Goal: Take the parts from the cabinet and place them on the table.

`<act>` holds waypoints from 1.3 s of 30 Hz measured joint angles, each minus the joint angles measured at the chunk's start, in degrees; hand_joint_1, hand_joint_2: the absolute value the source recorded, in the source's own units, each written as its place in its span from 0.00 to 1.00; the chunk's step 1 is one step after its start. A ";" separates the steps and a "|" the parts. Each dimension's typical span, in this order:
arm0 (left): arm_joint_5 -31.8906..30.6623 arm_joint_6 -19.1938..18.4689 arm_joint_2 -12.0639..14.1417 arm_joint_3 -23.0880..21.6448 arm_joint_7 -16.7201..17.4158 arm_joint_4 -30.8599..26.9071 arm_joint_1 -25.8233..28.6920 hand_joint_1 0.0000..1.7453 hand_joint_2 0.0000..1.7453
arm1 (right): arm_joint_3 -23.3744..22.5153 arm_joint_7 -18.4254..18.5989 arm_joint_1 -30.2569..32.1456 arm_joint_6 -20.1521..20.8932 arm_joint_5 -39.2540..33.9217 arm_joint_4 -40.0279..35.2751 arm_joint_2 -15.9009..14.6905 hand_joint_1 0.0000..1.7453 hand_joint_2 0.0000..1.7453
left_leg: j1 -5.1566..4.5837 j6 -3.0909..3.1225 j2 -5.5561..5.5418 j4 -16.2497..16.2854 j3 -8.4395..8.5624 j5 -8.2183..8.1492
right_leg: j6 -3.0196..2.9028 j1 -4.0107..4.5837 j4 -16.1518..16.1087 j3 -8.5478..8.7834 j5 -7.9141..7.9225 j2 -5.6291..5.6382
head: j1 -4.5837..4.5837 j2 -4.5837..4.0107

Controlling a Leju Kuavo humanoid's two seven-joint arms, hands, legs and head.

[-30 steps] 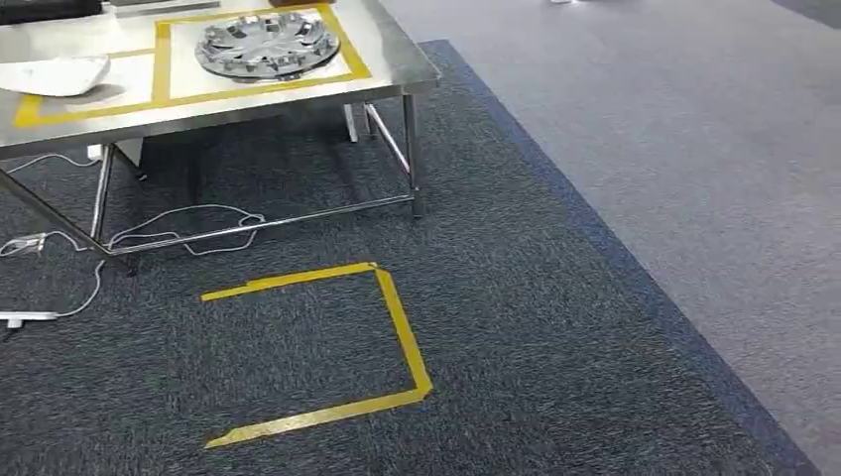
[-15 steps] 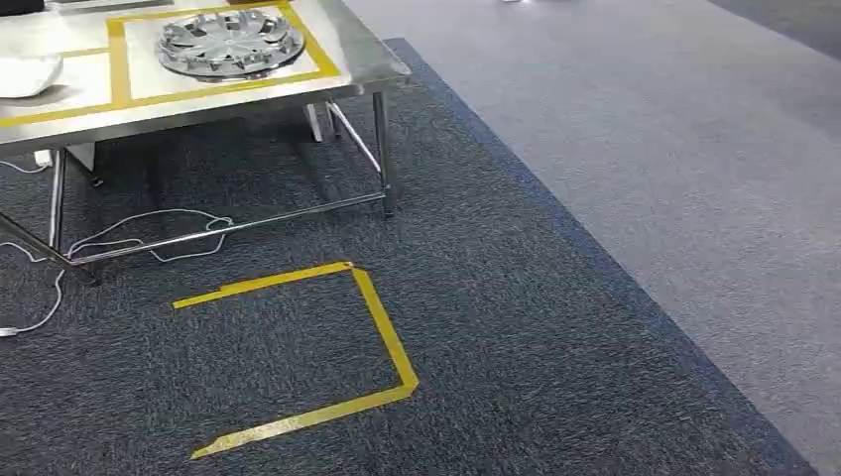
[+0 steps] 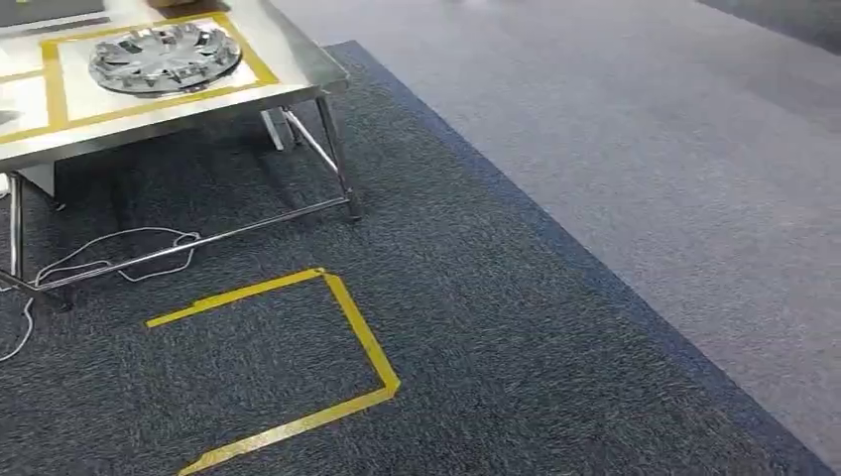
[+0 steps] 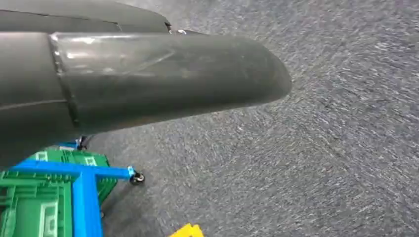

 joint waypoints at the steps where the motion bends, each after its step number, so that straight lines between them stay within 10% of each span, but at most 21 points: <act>1: -0.30 -0.13 0.00 -0.26 -0.02 0.00 -0.03 0.00 0.00 | 0.00 0.04 -0.01 -0.13 -0.17 0.00 0.00 0.00 0.00 | 0.00 0.32 -0.47 -5.11 2.30 3.11 | 0.01 0.06 0.04 0.11 -0.01 0.78 | 0.02 0.00; 2: -0.59 -0.26 0.02 -0.46 -0.04 0.00 -0.05 0.00 0.00 | 0.00 0.11 -0.04 -0.17 -0.37 0.00 0.00 0.00 0.00 | 0.00 0.61 -1.48 -9.39 4.22 5.27 | 0.07 0.06 0.06 0.20 -0.04 1.37 | -0.02 0.00; 3: -0.81 -0.41 0.22 -0.72 -0.04 0.09 -0.05 0.00 0.00 | 0.00 0.22 -0.07 -0.26 -0.59 0.04 0.00 0.00 0.00 | 0.10 1.07 -5.04 -12.42 5.56 5.69 | 0.26 0.00 0.13 -0.23 -0.08 1.85 | 0.11 0.00; 8: -1.97 -0.83 0.33 -1.40 -0.22 0.13 -0.29 0.00 0.00 | 0.00 0.44 0.23 -0.96 -1.18 0.04 0.00 0.00 0.00 | 0.45 1.70 -2.90 -14.62 6.01 5.76 | 2.16 -0.43 0.54 -1.83 0.08 4.26 | 0.04 0.00; 10: -2.08 -0.85 0.35 -1.88 -0.28 0.13 -0.40 0.00 0.00 | 0.00 0.44 0.27 -1.03 -1.29 0.07 0.00 0.00 0.00 | 0.22 2.12 -1.72 -14.76 6.10 5.74 | 2.61 -0.24 4.98 -4.04 -2.71 -0.24 | 0.81 0.00; 12: -2.36 -0.94 0.44 -2.21 -0.39 0.22 -0.35 0.00 0.00 | 0.00 0.42 0.07 -1.16 -1.36 0.07 0.00 0.00 0.00 | -0.01 2.26 0.08 -14.74 6.10 5.66 | 3.01 -0.41 14.41 -8.81 -6.82 -1.65 | 0.72 0.00; 14: -2.89 -1.40 0.66 -2.36 -0.55 0.22 -0.46 0.00 0.00 | -0.02 0.31 0.32 -1.22 -1.75 0.07 0.00 0.00 0.00 | -0.09 2.27 1.69 -14.71 6.13 5.57 | 3.19 -0.51 17.69 -10.57 -6.73 -1.94 | 0.74 0.00; 17: -3.59 -1.90 0.81 -2.76 -0.74 0.22 -0.78 0.00 0.00 | -0.22 0.00 0.63 -1.33 -2.38 0.07 0.00 0.00 0.00 | -0.10 1.98 3.33 -14.71 6.56 5.31 | 2.77 -0.48 5.26 -3.89 -0.13 -3.63 | 0.74 0.00; 18: -3.85 -1.99 0.89 -2.82 -0.88 0.22 -0.90 0.00 0.00 | -0.24 -0.02 0.49 -1.38 -2.78 0.07 0.02 0.00 0.00 | -0.29 1.74 3.83 -14.71 6.86 5.16 | 2.56 -0.20 0.68 -1.50 0.07 -6.96 | 0.79 0.00; 19: -4.15 -2.10 0.94 -2.93 -0.96 0.22 -0.91 0.00 0.00 | -0.26 -0.02 0.32 -1.38 -3.02 0.07 0.04 0.00 0.00 | -0.75 1.24 4.27 -14.56 6.89 4.83 | 2.02 0.06 0.32 -1.21 -0.05 -7.45 | 0.59 0.00; 23: -4.94 -2.62 1.22 -3.80 -1.09 0.22 -1.46 0.00 0.00 | -0.83 0.07 0.66 -1.53 -3.81 0.07 0.28 0.00 0.00 | -0.46 0.00 5.91 -14.68 7.60 4.49 | 0.72 0.03 0.24 -1.38 0.32 -4.65 | 0.39 0.00; 25: -5.33 -2.80 1.40 -4.00 -1.22 0.22 -1.51 0.00 0.00 | -1.16 0.13 0.69 -1.79 -4.22 0.04 0.48 0.00 0.00 | -0.23 -0.53 1.54 -11.02 6.28 1.30 | -0.04 -0.18 0.11 -1.30 0.82 -3.59 | 0.11 0.00; 28: -5.53 -2.93 1.60 -4.20 -1.22 0.29 -1.42 0.00 0.00 | -1.68 0.15 0.65 -2.10 -4.59 0.04 0.77 0.00 0.00 | -0.29 -0.47 0.07 2.22 0.28 -4.77 | -0.35 0.11 0.16 -1.60 1.00 -1.18 | 0.04 0.00; 30: -5.90 -2.99 1.60 -4.44 -1.22 0.31 -1.40 0.00 0.00 | -1.86 0.15 0.81 -2.14 -4.76 0.04 0.87 0.00 0.00 | -0.35 -0.12 0.00 1.76 0.14 -2.54 | -0.37 0.28 0.20 -1.55 1.03 0.44 | 0.04 0.00; 32: -6.10 -3.15 1.73 -4.90 -1.22 0.31 -1.50 0.00 0.00 | -2.14 0.15 0.78 -2.14 -4.94 0.04 1.03 0.00 0.00 | -0.41 0.55 -1.11 -7.02 3.93 3.22 | -0.33 0.38 0.32 -1.37 1.06 2.14 | 0.04 0.00; 34: -6.45 -3.30 2.03 -5.16 -1.18 0.40 -1.51 0.00 0.00 | -2.27 0.15 0.56 -2.10 -5.14 0.02 1.38 0.00 0.00 | -0.27 1.39 -5.32 -13.41 6.51 4.96 | 0.08 0.73 0.74 -1.57 1.01 3.33 | 0.15 0.00; 38: -6.62 -3.37 1.97 -5.27 -1.09 0.39 -1.74 0.00 0.00 | -2.73 0.11 0.86 -1.99 -5.51 0.02 1.49 0.00 0.00 | -0.42 1.90 -3.37 -14.64 6.81 5.29 | 1.67 0.23 0.38 -3.22 1.68 5.70 | 0.11 0.00; 39: -6.67 -3.30 2.10 -5.29 -1.09 0.40 -1.82 0.00 0.00 | -3.04 0.04 0.90 -1.99 -5.68 0.02 1.49 0.00 0.00 | -0.13 2.13 -2.20 -15.25 7.04 5.68 | 1.75 0.23 1.24 -3.27 1.05 4.00 | 0.15 0.00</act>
